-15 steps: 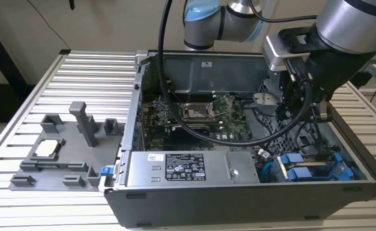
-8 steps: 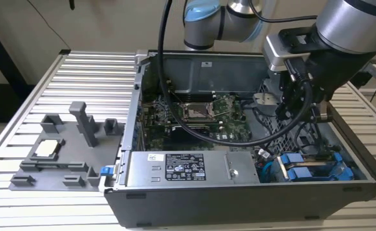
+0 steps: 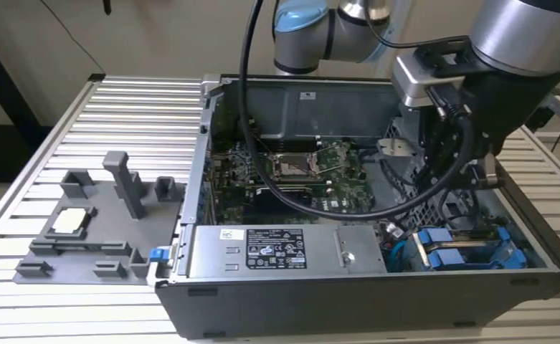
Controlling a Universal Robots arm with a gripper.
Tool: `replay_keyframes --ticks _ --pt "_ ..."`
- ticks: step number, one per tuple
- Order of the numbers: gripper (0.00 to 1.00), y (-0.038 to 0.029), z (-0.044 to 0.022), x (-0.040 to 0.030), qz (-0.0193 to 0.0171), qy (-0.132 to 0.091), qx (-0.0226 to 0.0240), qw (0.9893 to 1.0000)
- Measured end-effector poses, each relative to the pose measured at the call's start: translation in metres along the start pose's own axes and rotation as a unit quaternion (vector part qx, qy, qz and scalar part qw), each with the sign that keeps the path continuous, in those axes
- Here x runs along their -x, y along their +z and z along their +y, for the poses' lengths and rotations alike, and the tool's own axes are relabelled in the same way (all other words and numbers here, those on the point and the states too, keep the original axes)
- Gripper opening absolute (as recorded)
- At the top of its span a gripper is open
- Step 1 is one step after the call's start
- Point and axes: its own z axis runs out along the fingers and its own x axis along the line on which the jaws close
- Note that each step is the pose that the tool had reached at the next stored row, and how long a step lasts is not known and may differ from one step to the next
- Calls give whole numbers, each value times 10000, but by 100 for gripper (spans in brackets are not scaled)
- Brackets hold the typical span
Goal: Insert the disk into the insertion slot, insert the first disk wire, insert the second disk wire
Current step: 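Insert the second disk wire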
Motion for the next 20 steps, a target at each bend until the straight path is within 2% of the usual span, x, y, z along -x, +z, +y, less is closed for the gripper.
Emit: replay_keyframes --ticks 1,2,3,7,16,20 --pt "16 0 0 0 85 -4 5 10000" --pt "16 4 0 -1 133 -7 4 9999" --pt "16 10 -1 -4 145 -8 -2 9999" --pt "16 34 -32 -28 148 -8 -10 9999" --pt "16 67 -192 -118 157 -9 -9 9999" --pt "16 67 -231 -183 170 -10 -8 9999"
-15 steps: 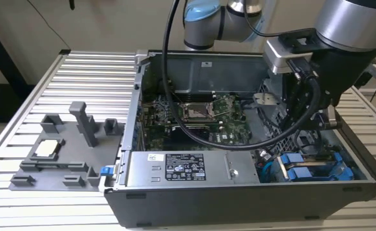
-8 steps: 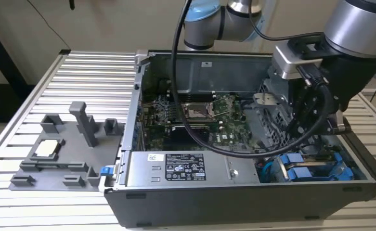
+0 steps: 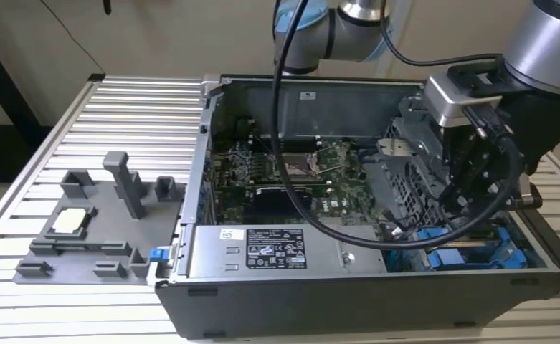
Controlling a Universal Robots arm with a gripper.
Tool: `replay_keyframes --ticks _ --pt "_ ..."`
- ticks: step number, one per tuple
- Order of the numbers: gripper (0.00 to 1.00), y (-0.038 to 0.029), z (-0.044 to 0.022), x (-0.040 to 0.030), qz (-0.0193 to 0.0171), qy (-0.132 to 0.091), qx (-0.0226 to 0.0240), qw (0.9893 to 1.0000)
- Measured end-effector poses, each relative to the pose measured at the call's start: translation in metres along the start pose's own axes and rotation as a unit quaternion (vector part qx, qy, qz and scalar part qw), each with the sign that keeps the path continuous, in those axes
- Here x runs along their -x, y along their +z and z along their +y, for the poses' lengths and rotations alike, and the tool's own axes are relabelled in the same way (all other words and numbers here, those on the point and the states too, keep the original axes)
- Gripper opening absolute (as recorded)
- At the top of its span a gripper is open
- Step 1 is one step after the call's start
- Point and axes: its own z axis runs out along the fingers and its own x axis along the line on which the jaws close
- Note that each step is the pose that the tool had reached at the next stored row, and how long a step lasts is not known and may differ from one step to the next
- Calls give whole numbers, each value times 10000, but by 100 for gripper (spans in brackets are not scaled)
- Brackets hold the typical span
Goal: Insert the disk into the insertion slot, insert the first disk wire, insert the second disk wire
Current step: 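Insert the second disk wire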
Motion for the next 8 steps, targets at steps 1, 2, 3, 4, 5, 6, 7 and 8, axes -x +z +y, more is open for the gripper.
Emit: replay_keyframes --ticks 1,2,3,4,5,6,7,8 --pt "16 1 -5 -19 5 0 0 10000" --pt "16 2 -9 -40 6 0 1 10000" --pt "16 4 -11 -60 8 0 1 10000" --pt "16 7 -15 -79 8 0 0 10000" --pt "16 11 -22 -97 8 0 0 10000" --pt "16 16 -29 -108 8 0 1 10000" --pt "16 20 -38 -113 7 0 0 10000" --pt "16 23 -46 -113 7 0 -2 10000"
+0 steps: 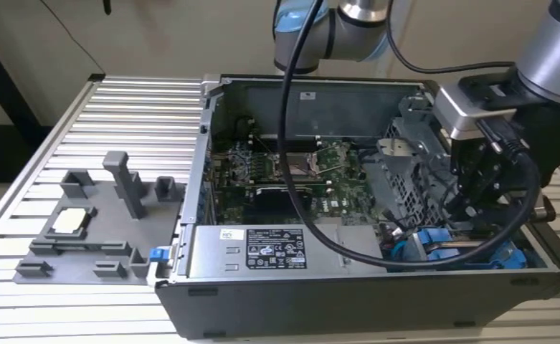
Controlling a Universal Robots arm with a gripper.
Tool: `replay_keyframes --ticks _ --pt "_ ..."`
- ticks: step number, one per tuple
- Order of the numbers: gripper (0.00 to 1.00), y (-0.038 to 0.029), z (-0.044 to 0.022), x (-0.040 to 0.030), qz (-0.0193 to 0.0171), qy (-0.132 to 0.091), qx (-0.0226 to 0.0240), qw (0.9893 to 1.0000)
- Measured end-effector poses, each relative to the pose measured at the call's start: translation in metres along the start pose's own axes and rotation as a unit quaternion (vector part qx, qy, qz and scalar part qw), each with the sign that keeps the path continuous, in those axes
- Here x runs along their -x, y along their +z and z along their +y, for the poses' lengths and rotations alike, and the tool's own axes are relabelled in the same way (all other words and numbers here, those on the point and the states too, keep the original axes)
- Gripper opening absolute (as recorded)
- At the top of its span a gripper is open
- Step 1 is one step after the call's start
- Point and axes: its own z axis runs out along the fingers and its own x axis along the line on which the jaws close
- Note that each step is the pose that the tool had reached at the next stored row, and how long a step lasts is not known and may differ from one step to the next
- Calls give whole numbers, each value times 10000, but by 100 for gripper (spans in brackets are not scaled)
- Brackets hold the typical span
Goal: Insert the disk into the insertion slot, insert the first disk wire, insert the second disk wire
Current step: 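Insert the second disk wire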
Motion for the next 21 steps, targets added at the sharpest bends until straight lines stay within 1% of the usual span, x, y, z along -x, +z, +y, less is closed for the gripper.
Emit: replay_keyframes --ticks 4,10,14,17,21 --pt "16 15 -37 -9 0 0 -2 10000" --pt "16 50 -98 -48 1 0 -1 10000" --pt "16 82 -112 -63 1 5 -3 10000" --pt "16 106 -122 -67 5 49 -8 10000" --pt "16 118 -124 -68 5 49 -12 10000"
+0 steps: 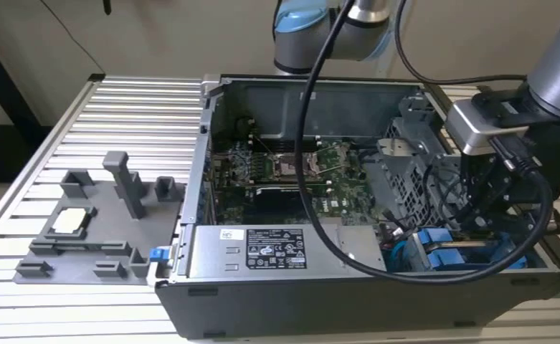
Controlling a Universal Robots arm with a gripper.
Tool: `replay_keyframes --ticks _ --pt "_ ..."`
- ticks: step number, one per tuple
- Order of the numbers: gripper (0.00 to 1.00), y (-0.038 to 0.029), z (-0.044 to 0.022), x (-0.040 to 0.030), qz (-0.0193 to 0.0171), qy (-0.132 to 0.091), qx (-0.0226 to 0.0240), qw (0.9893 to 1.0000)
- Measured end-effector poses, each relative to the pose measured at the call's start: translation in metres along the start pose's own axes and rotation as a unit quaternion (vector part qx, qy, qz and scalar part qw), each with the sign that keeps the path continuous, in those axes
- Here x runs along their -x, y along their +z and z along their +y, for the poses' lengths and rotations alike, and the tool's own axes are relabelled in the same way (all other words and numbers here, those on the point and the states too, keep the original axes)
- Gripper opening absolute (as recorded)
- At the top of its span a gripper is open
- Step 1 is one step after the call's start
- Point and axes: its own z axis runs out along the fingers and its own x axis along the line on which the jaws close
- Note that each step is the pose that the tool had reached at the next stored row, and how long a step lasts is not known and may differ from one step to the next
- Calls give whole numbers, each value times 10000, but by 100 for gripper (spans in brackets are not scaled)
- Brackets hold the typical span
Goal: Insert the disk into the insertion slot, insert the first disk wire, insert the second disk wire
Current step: 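Insert the second disk wire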
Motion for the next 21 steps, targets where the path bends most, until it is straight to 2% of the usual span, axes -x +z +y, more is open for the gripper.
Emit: replay_keyframes --ticks 15,21 --pt "16 92 -3 -5 6 -5 -118 9999" --pt "16 121 -1 -6 10 6 -119 9999"
